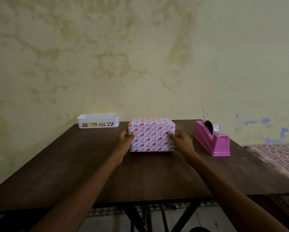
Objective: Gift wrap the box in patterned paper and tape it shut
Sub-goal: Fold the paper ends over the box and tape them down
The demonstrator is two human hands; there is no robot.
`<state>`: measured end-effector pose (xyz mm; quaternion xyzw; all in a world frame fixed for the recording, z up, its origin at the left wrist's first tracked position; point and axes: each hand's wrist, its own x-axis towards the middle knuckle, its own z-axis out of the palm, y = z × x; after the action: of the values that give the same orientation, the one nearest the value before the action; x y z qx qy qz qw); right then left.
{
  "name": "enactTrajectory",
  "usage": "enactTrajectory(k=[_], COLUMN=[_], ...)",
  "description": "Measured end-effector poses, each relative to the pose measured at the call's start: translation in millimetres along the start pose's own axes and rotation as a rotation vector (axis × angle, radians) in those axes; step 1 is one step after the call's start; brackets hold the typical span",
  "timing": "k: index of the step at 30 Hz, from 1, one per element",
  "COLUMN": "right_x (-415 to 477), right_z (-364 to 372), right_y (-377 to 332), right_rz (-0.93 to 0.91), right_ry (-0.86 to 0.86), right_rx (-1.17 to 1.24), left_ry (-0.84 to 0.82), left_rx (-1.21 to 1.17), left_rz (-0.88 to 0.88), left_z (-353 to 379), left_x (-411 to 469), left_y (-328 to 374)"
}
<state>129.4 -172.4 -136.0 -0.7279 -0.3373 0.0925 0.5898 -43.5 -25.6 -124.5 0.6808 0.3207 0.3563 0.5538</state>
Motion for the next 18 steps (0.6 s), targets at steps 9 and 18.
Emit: enactTrajectory(k=[9, 18], right_x=[34, 53], right_z=[4, 21], right_y=[-20, -20], right_rz=[0.001, 0.095], right_ry=[-0.038, -0.093], right_rx=[0.079, 0.160], left_ry=[0.020, -0.171], left_rx=[0.005, -0.058], left_rz=[0.014, -0.102], left_z=[-9, 0], left_x=[37, 61], left_y=[17, 17])
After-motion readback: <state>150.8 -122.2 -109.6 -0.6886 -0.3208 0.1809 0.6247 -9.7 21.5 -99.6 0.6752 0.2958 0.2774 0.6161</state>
